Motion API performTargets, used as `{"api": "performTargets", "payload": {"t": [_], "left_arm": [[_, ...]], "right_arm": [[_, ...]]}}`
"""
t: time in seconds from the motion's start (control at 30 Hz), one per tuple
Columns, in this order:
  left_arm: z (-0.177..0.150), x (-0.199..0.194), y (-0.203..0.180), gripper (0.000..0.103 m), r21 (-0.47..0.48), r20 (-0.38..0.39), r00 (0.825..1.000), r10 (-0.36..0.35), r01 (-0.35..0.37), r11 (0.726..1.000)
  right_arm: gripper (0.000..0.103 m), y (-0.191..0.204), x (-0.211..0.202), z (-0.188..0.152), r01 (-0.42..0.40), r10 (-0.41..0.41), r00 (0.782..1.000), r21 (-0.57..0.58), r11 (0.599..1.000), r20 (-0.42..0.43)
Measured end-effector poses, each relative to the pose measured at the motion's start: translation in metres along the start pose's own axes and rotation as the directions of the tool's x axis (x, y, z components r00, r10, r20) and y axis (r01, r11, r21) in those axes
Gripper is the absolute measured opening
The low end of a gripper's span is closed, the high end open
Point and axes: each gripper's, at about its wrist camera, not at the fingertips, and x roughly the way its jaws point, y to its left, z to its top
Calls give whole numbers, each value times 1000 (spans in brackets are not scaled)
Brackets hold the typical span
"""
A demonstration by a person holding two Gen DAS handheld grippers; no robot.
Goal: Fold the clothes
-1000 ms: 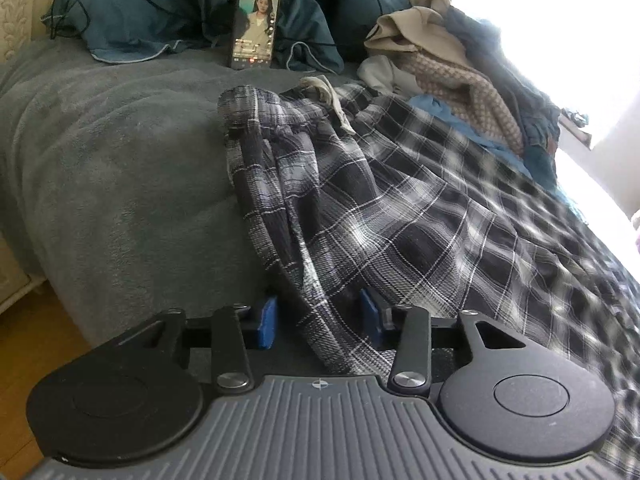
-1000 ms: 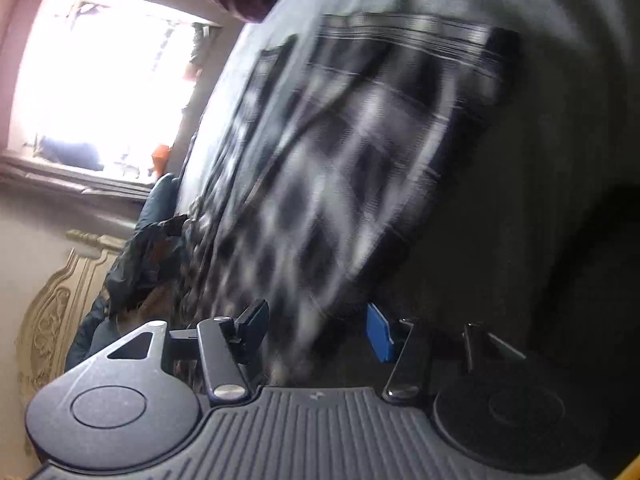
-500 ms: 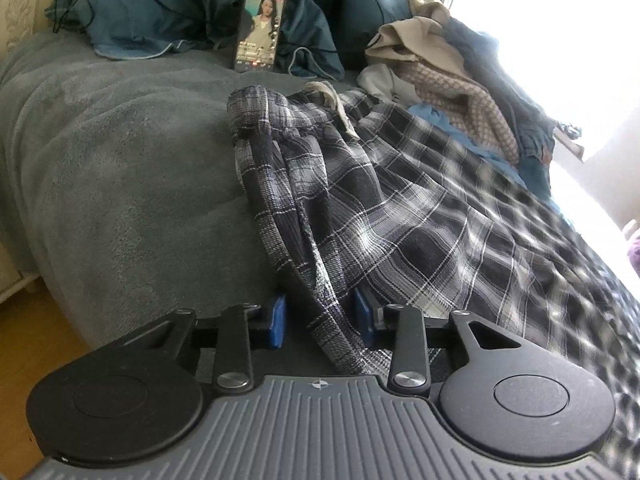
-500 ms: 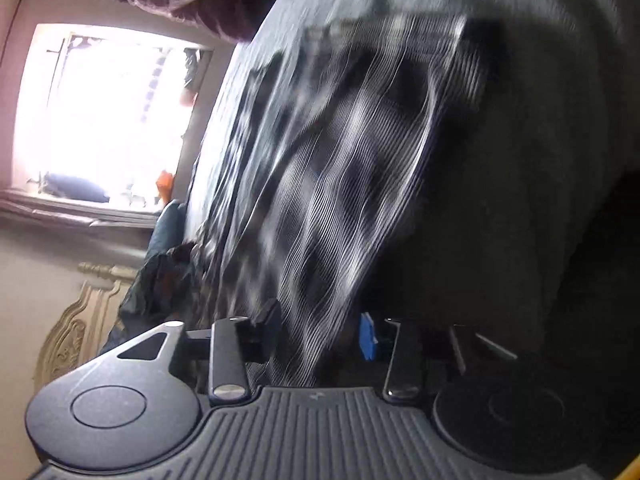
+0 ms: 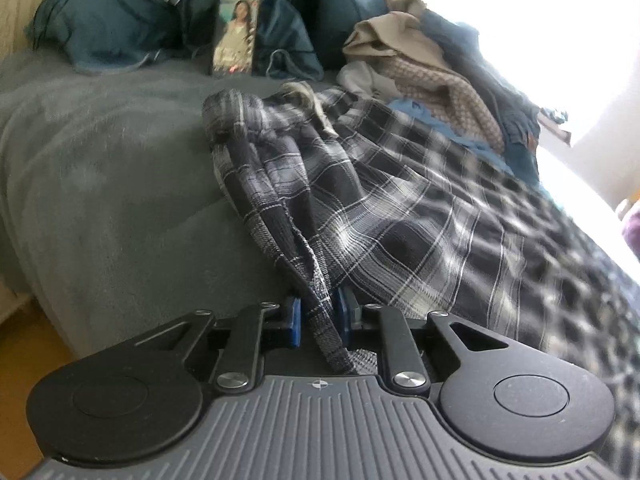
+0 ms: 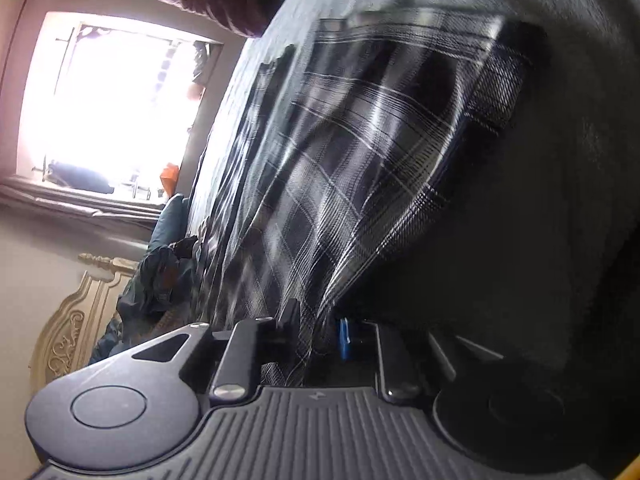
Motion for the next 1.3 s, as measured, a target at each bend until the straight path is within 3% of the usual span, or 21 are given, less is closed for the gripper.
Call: {"api": "performTargets", "payload": {"t": [0.1,0.2,0.47,1.0,1.3], "left_arm": [[5,1,7,10,-85,-10,1000,-19,19,996],[8,1,9,4,-132,-3,1000,-30,29,991],[20,-8,1,3,-163,75,996,-42,54,985],[82,22,-59,3,-87,206,976,-75,94,992],[120,71,-101,3,-48,245,967,-64,78,996]], "right_arm": [[20,-3,0,3,-10,10,1000,4,1000,10],[5,1,-2,6,-10,11,999,-22,1000,34],[4,30,-9,18,-58,67,994,-103,993,83],[4,113,22,68,-87,129,981,-265,960,146],[4,165,87,117,-80,137,977,-313,946,163]]}}
